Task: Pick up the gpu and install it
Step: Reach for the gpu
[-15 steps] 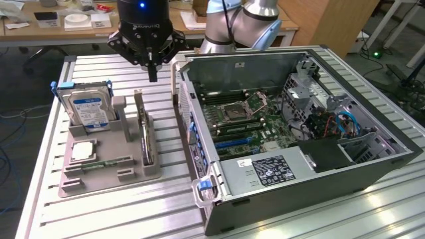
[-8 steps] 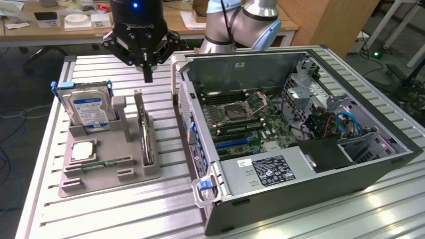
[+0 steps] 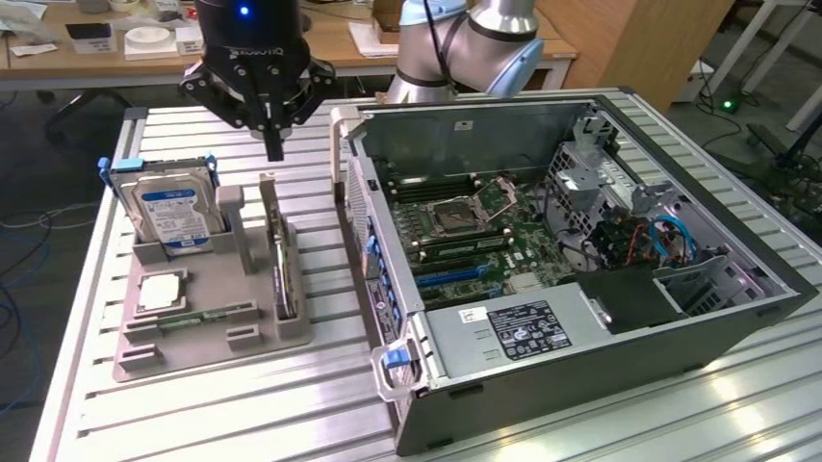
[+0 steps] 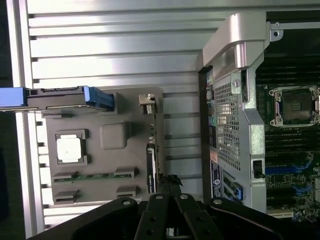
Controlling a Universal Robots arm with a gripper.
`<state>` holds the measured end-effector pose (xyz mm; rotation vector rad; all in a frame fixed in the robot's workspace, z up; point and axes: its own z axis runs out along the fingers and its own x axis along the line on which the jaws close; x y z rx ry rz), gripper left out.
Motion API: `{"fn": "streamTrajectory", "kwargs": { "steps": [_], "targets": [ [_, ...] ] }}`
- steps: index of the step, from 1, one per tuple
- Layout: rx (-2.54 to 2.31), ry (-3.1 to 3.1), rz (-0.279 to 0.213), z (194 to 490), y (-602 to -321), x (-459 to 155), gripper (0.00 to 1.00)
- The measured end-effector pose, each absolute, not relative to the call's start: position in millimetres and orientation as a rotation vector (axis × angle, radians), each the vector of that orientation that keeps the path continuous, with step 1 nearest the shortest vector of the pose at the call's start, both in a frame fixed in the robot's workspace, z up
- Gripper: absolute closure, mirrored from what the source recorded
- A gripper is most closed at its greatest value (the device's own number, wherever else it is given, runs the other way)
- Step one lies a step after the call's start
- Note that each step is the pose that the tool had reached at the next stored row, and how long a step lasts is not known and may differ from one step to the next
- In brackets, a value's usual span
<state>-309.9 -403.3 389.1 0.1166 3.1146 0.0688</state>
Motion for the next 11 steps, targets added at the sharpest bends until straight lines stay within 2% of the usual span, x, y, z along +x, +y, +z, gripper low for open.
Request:
{"fn": "streamTrajectory", "kwargs": {
  "steps": [11],
  "targets": [
    [0.117, 3.115, 0.069, 389, -404, -325, 0.89]
  ]
}}
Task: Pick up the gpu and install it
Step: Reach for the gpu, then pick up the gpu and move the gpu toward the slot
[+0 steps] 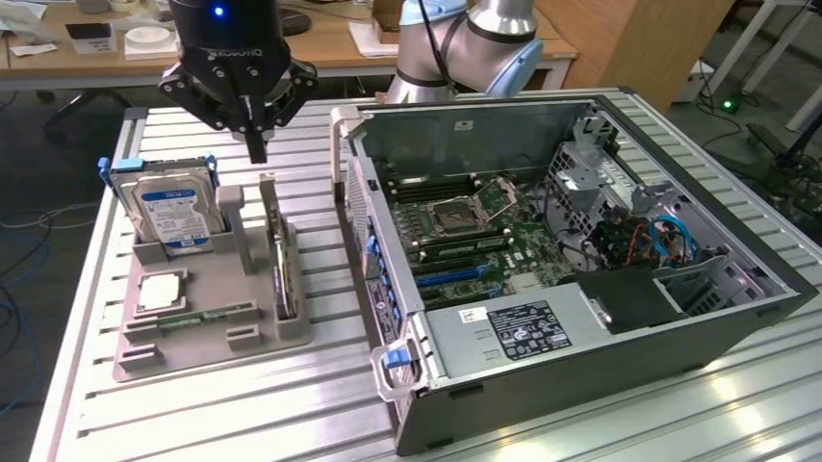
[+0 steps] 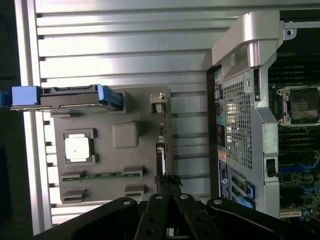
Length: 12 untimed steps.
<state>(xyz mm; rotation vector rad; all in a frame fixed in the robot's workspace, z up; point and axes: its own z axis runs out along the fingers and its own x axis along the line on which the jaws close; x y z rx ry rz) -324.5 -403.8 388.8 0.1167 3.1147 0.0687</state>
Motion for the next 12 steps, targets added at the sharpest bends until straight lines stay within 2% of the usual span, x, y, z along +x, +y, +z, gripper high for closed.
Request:
{"fn": "streamTrajectory", "kwargs": {
  "steps": [12],
  "targets": [
    [0.117, 3.115, 0.069, 388.8, -404.3, -332.0, 0.89]
  ]
}}
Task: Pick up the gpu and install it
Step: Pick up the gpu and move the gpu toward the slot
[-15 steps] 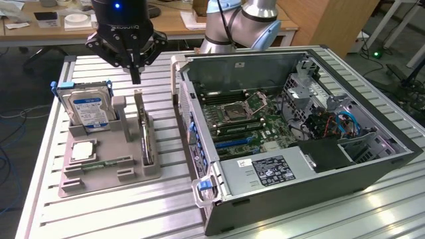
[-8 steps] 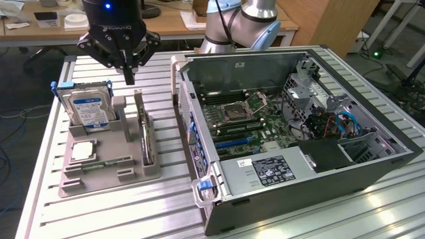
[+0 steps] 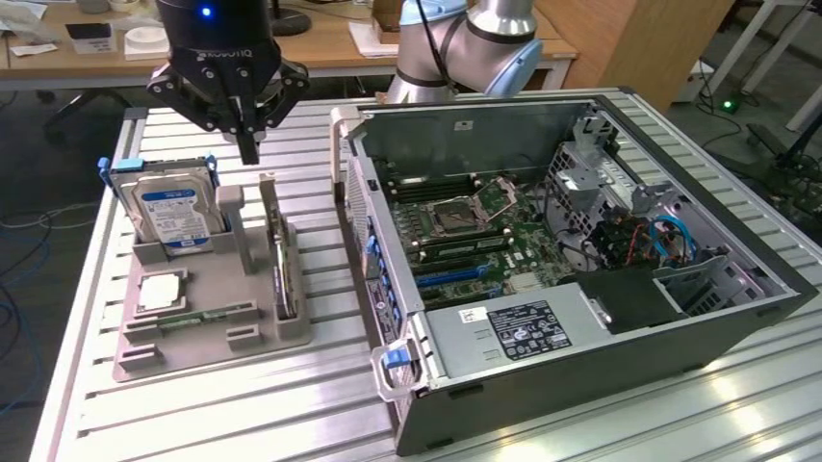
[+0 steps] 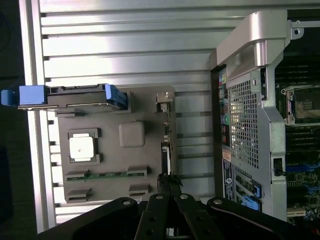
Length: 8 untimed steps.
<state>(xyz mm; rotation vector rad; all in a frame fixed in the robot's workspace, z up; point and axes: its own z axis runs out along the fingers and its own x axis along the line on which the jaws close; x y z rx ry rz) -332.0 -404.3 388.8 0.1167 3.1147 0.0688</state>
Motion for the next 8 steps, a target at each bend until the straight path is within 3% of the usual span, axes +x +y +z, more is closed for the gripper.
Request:
{"fn": "streamTrajectory", "kwargs": {
  "steps": [8],
  "targets": [
    [0.117, 3.115, 0.069, 388.8, -404.3, -332.0, 0.89]
  ]
}}
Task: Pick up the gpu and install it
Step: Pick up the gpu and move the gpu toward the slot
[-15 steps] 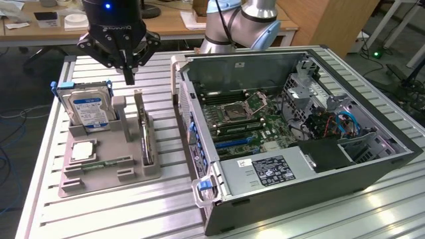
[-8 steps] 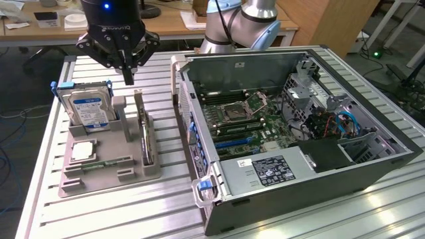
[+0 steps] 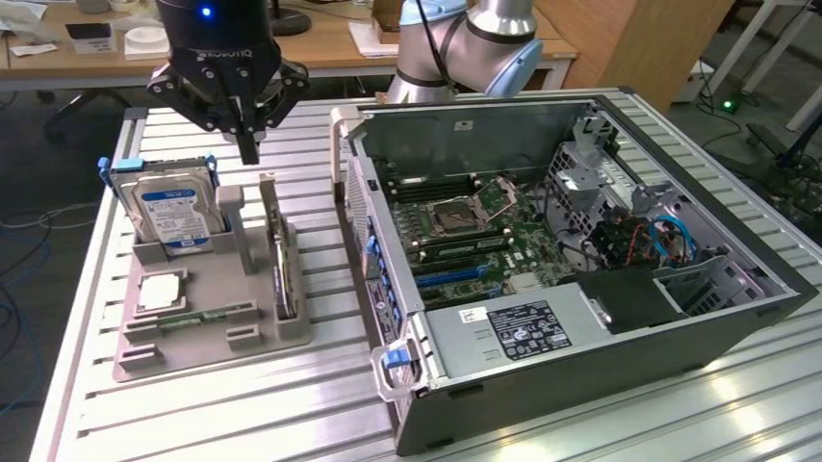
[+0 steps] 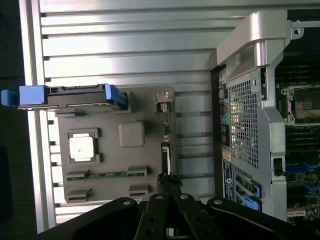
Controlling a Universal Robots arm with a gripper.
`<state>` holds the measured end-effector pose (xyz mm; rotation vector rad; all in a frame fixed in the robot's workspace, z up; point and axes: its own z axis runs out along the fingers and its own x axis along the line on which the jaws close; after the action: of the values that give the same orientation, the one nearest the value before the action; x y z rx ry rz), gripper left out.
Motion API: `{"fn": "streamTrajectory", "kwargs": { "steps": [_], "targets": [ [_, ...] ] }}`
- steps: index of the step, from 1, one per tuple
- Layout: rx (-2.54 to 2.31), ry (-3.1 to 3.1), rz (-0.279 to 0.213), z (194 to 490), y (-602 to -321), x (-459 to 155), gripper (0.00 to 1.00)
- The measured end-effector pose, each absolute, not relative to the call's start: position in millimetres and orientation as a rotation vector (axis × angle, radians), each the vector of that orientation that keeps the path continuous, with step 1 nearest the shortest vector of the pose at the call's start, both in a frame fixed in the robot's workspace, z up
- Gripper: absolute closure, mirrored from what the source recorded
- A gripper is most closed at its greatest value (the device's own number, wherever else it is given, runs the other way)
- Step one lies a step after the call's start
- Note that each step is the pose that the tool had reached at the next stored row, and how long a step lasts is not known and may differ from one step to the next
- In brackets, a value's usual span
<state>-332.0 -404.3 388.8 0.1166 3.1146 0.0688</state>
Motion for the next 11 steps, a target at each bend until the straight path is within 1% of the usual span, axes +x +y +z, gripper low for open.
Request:
{"fn": "streamTrajectory", "kwargs": {
  "steps": [1, 3, 4, 5, 6, 9, 10, 11],
  "targets": [
    [0.117, 3.115, 0.069, 388.8, -404.3, -332.0, 0.89],
    [0.117, 3.115, 0.069, 388.8, -404.3, -332.0, 0.77],
    [0.117, 3.115, 0.069, 388.8, -404.3, -332.0, 0.77],
    [0.117, 3.115, 0.069, 388.7, -404.3, -332.0, 0.71],
    [0.117, 3.115, 0.069, 388.7, -404.3, -332.0, 0.71],
    [0.117, 3.115, 0.069, 388.8, -404.3, -332.0, 0.53],
    [0.117, 3.115, 0.069, 388.8, -404.3, -332.0, 0.53],
    [0.117, 3.115, 0.069, 388.8, -404.3, -332.0, 0.47]
  ]
}}
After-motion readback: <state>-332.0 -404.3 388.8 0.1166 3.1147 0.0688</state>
